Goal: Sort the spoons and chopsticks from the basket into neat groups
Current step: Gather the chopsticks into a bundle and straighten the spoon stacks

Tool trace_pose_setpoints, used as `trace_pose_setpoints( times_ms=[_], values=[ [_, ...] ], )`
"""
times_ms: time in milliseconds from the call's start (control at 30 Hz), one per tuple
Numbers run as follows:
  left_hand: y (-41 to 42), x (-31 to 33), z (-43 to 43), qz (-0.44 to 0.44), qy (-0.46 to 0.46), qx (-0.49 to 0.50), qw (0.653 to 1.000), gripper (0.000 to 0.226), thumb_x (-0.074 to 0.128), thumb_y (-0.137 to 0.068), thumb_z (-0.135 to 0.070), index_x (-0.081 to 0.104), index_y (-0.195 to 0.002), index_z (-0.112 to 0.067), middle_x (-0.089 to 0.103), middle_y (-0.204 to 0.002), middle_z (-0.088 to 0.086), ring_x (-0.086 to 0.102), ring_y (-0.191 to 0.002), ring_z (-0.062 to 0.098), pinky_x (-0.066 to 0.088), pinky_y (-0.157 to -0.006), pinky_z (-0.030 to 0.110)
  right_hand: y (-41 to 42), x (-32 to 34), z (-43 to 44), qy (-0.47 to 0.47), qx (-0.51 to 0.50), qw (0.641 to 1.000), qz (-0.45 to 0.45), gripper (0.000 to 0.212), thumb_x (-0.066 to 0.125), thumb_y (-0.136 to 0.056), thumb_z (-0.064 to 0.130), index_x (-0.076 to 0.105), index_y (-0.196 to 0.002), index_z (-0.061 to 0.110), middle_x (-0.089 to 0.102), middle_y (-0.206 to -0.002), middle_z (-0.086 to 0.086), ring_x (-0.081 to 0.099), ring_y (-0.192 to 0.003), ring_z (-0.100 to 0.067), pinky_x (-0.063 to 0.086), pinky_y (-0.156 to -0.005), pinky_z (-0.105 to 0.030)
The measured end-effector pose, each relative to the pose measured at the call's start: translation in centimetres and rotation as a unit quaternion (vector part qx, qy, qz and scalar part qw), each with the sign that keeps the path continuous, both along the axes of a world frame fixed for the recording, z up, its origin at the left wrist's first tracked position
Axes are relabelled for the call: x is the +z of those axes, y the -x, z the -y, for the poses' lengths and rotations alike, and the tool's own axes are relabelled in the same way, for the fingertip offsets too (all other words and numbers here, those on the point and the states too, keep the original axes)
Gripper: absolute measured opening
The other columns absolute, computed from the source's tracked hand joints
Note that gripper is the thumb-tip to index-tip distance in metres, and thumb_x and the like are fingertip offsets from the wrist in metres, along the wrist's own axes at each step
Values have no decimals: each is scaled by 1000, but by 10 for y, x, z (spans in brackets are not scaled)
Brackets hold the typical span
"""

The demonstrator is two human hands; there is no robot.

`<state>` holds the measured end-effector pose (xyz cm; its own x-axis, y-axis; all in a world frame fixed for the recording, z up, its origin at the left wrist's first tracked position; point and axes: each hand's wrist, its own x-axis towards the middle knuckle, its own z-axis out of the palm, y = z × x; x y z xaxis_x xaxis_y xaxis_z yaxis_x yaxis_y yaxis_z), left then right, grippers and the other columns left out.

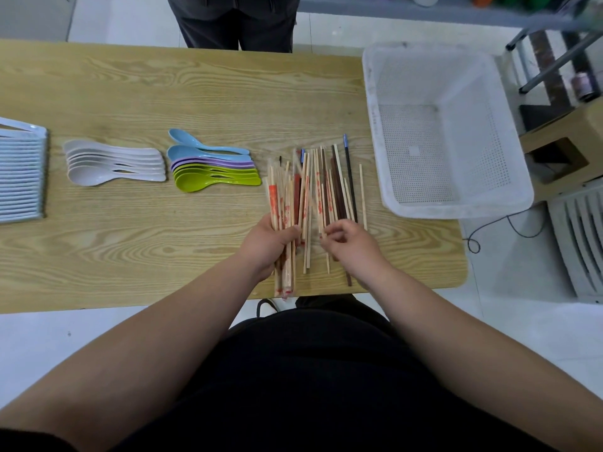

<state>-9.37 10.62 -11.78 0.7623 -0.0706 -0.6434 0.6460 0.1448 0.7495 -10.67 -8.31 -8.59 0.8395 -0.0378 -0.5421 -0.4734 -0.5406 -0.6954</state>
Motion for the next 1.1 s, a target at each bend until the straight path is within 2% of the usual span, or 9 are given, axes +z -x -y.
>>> trace_pose_setpoints(
  times_ms=[100,267,367,533,600,667,767,967,1100],
  values=[
    [-4,2,6,2,7,8,1000,20,67,-93,-6,66,-110,-16,78,-93,3,75,-88,22,60,-77,40,-1,5,-22,-47,48,998,11,17,77,-86,29,62,-94,32,68,-93,9,66,-82,-9,56,-77,-32],
    [-3,-5,6,-11,-29,39,999,34,70,-84,-6,65,-117,-7,75,-104,17,73,-98,36,59,-86,50,-3,-2,-22,-69,88,994,1,10,74,-88,33,66,-94,35,69,-90,13,65,-82,-4,54,-74,-29],
    [-1,-8,0,-26,-49,54,997,41,71,-79,-14,64,-119,-11,74,-106,15,72,-97,36,59,-88,55,-12,-15,-4,73,87,993,22,20,68,-92,41,63,-109,32,65,-99,15,61,-80,-1,48,-66,-23],
    [2,-12,-6,-35,-59,65,996,45,73,-74,-19,63,-118,-16,75,-107,9,72,-99,30,56,-94,54,-25,-28,8,235,137,962,3,52,75,-85,46,52,-125,21,52,-119,-1,58,-95,-17,54,-81,-37],
    [5,-12,-6,-35,-63,63,995,42,73,-74,-19,64,-115,-17,75,-105,8,73,-97,28,57,-93,54,-26,-28,1,281,189,941,-9,56,76,-84,43,46,-124,18,56,-114,-4,57,-91,-22,51,-69,-37],
    [7,-13,-6,-32,-59,61,996,41,72,-73,-20,65,-113,-17,76,-104,7,73,-97,28,57,-93,53,-28,-29,-5,302,212,929,-19,52,71,-89,33,41,-127,13,58,-96,-4,52,-72,-19,38,-51,-31],
    [8,-13,-7,-30,-53,65,996,42,73,-72,-20,65,-114,-16,76,-105,8,73,-99,29,56,-94,54,-30,-29,-7,302,195,932,-45,48,62,-92,19,38,-133,11,52,-82,-1,50,-66,-17,31,-46,-29],
    [9,-15,-12,-40,-44,68,996,48,77,-68,-25,65,-113,-19,77,-99,4,74,-94,26,58,-90,50,-28,-26,7,211,95,971,-51,29,69,-84,31,50,-103,19,62,-86,0,61,-70,-17,42,-52,-30],
    [8,-13,-15,-47,-35,66,996,56,79,-52,-29,64,-104,-14,73,-80,7,69,-74,26,57,-75,43,-41,-25,8,163,37,986,-23,27,68,-85,32,53,-107,24,66,-82,2,64,-68,-16,42,-54,-28]
  ],
)
